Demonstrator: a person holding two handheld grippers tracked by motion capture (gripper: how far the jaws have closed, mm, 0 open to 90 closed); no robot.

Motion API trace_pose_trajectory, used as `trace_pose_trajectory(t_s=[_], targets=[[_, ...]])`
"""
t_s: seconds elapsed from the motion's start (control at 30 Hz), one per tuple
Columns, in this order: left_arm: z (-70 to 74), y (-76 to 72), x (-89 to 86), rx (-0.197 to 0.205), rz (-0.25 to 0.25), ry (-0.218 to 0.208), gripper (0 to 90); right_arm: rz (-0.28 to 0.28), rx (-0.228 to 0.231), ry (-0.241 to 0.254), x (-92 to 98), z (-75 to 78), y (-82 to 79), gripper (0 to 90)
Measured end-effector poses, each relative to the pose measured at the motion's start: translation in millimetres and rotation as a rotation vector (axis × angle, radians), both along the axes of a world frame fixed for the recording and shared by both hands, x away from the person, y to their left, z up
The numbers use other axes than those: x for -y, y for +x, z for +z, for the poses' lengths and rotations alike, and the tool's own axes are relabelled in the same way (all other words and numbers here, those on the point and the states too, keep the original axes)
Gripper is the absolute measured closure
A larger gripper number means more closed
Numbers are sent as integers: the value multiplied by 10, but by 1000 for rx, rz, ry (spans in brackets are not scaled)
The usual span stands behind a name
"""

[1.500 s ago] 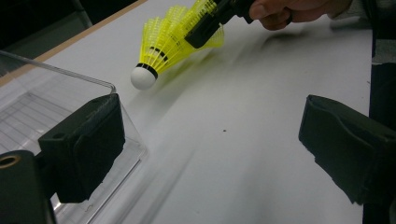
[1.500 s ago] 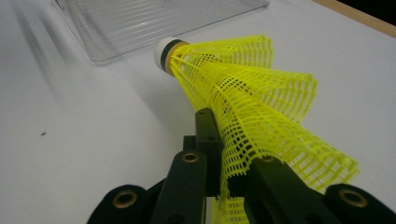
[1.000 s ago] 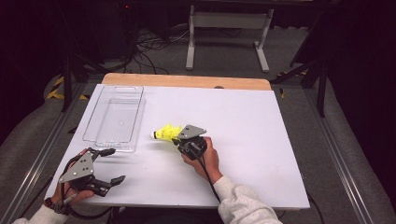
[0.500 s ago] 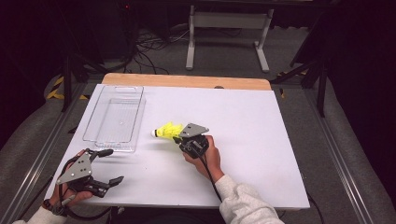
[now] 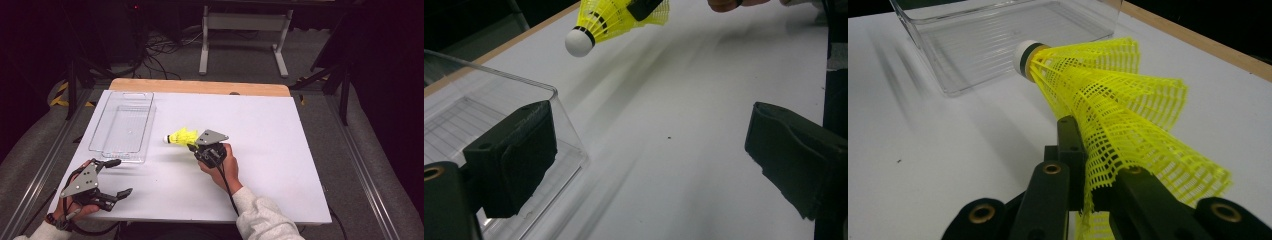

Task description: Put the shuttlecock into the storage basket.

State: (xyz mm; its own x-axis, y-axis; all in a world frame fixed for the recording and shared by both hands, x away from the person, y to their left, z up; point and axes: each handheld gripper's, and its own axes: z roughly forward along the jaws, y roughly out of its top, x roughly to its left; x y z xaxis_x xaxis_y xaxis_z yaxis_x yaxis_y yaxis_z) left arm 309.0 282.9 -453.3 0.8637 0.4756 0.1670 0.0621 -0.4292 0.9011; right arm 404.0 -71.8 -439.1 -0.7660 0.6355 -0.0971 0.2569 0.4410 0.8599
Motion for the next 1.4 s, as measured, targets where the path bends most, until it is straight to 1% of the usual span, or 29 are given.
trace_pose_trajectory(t_s=[0.2,0.23,0.3,0.5,0.63,0.7,0.77,0.83,0.93,1.07,1.27,1.3,1.4], targets=[[9,-6,12,6,0,1,71,1,5,17,34,39,-24,884],[13,-7,10,9,0,-4,71,2,8,16,36,47,-26,883],[20,-8,7,12,1,2,72,-1,15,28,43,83,-38,883],[32,-8,-11,15,6,-11,69,5,33,43,46,150,-72,884],[41,-14,-17,22,8,-4,69,5,34,57,44,178,-66,883],[52,-13,-35,26,14,-17,69,9,34,62,38,187,-63,884],[58,-9,-50,27,21,-19,69,11,37,63,29,201,-63,884],[62,-4,-65,25,23,-31,69,12,42,70,26,227,-62,884],[64,-6,-68,28,26,-31,69,10,45,77,25,254,-59,884],[66,-14,-62,29,24,-24,69,15,50,80,16,288,-55,884],[70,-13,-76,28,32,-31,69,31,61,81,-33,373,-35,884],[70,-16,-78,28,31,-38,68,33,67,79,-42,388,-29,884],[71,-19,-82,27,29,-37,68,47,74,73,-94,451,-14,884]])
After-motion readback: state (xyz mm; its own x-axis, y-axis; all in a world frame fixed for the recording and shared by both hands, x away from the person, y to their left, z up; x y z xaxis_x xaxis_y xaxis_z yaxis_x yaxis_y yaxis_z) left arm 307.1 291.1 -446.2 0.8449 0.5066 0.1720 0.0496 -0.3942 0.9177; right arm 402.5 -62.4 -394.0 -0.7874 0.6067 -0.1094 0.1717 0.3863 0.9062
